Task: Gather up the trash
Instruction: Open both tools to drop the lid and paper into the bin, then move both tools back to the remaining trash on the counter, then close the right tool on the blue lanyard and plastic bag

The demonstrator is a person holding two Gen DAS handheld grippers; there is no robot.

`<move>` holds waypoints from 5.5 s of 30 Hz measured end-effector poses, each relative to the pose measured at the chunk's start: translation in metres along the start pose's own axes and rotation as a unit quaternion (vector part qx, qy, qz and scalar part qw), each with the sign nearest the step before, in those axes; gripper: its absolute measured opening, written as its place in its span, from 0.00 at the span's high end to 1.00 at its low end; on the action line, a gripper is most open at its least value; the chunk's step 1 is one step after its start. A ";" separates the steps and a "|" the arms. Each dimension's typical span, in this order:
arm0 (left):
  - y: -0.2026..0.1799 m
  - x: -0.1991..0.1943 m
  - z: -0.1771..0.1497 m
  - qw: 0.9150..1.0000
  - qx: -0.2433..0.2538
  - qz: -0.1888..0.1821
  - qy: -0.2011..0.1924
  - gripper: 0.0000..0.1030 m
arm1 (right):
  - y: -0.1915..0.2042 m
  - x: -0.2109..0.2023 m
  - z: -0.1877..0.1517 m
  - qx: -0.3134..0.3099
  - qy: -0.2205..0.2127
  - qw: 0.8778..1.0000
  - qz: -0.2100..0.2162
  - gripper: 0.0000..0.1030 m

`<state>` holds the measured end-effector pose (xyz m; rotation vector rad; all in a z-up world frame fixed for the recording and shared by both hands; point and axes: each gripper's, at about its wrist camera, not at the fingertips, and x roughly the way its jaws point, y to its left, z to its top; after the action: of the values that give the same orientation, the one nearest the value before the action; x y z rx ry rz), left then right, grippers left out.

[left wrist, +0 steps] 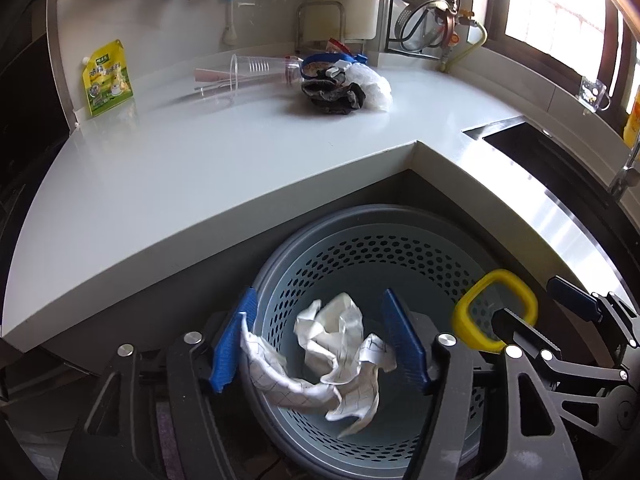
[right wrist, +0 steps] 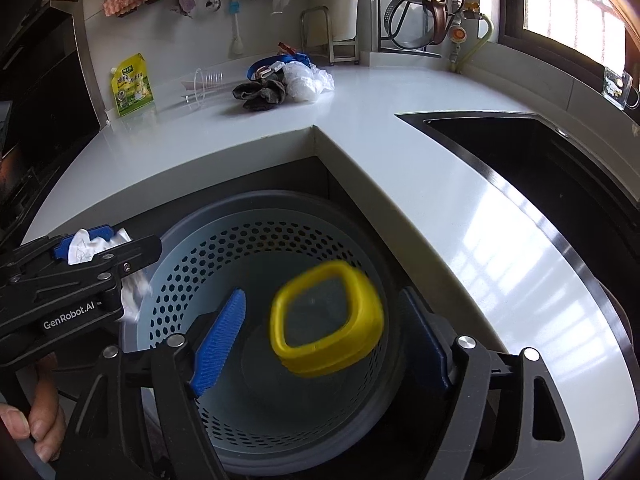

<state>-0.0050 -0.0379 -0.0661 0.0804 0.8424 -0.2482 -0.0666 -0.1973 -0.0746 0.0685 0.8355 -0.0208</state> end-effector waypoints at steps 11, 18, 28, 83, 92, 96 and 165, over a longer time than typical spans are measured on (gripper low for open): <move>-0.001 -0.001 -0.001 1.000 0.004 0.000 0.001 0.36 | -0.005 -0.002 0.002 0.014 -0.003 1.000 -0.003 0.24; 0.000 -0.003 -0.002 1.000 0.003 0.003 -0.001 0.36 | -0.008 0.000 0.002 0.020 -0.002 1.000 0.000 0.24; 0.002 -0.006 -0.001 1.000 0.003 0.004 -0.007 0.36 | -0.010 -0.001 0.004 0.024 -0.006 1.000 0.001 0.24; 0.100 0.054 0.205 0.991 -0.037 0.076 -0.100 0.23 | 0.007 0.103 0.243 -0.036 -0.059 0.997 0.033 0.24; 0.112 0.089 0.211 0.993 -0.033 0.090 -0.076 0.23 | 0.003 0.164 0.276 -0.019 -0.021 0.999 0.046 0.24; 0.118 0.100 0.213 0.993 -0.040 0.090 -0.068 0.23 | 0.003 0.181 0.282 -0.017 -0.010 0.998 0.056 0.25; 0.092 0.105 0.218 0.993 -0.028 0.089 -0.066 0.23 | -0.023 0.171 0.266 0.013 -0.001 0.991 0.134 0.73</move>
<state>0.2437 -0.0052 -0.0020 0.0857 0.7060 -0.0608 0.2438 -0.2371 -0.0243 0.2048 0.8191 0.2200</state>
